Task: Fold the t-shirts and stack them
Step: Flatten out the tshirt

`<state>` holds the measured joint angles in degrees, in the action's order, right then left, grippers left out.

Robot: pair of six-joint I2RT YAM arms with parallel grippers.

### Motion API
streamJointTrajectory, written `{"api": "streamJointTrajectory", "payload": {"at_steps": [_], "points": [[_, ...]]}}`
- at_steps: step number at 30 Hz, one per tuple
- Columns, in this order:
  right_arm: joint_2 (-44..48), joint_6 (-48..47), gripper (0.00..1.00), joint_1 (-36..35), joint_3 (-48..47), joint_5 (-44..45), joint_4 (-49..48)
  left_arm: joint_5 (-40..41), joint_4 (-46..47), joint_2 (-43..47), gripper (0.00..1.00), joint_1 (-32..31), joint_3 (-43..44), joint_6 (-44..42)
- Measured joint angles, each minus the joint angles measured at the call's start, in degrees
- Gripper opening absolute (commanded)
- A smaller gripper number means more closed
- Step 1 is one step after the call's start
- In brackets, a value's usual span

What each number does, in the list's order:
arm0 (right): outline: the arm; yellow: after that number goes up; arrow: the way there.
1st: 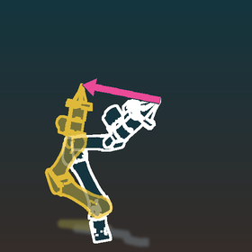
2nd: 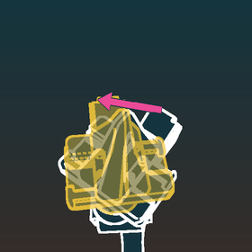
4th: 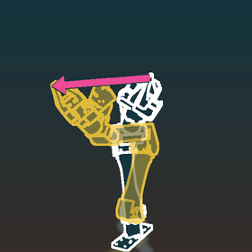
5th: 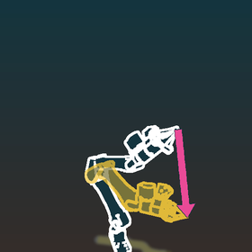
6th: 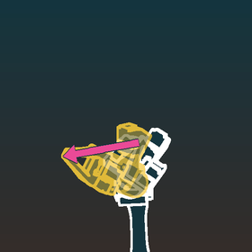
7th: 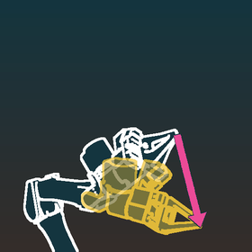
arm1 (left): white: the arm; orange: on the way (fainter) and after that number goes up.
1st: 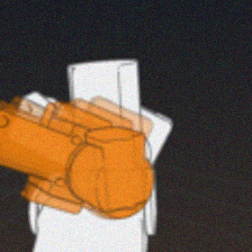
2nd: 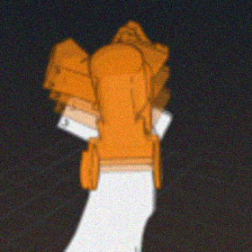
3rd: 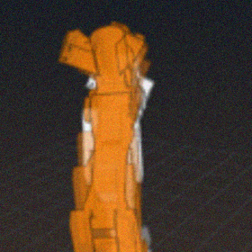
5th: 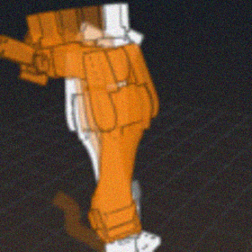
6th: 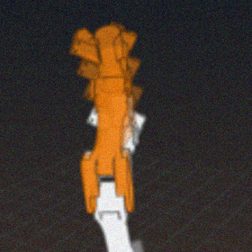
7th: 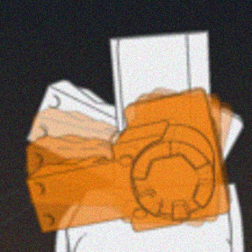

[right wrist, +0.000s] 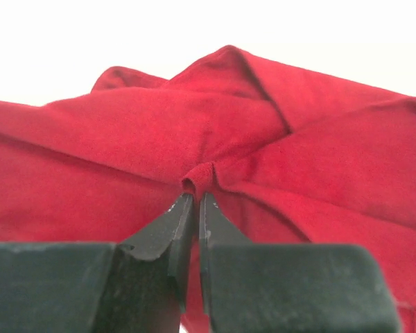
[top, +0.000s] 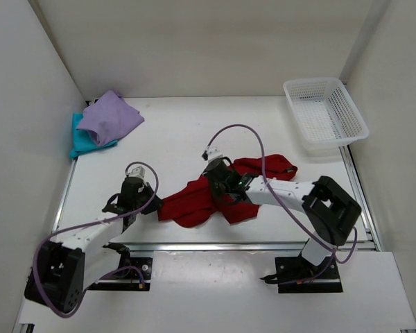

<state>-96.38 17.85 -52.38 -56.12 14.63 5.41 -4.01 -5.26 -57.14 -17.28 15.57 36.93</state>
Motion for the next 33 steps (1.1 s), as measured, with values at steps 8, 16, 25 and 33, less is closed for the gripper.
{"api": "streamJointTrajectory", "payload": {"at_steps": [8,16,25,33], "points": [[16.63,2.80,0.06,7.30,10.67,-7.10,-4.11,-3.19,8.41,-13.25,0.02,0.26,9.79,4.07],[23.21,7.02,0.12,15.96,24.52,-16.22,-9.49,-5.64,11.41,-15.45,0.00,4.79,10.27,5.90],[24.76,10.60,0.19,18.67,28.11,-22.71,-14.19,-7.37,8.37,-12.68,0.60,8.59,7.13,5.14],[26.05,12.90,0.36,21.79,29.68,-28.70,-17.90,-6.93,3.85,-3.30,0.56,10.43,2.84,4.61]]}}
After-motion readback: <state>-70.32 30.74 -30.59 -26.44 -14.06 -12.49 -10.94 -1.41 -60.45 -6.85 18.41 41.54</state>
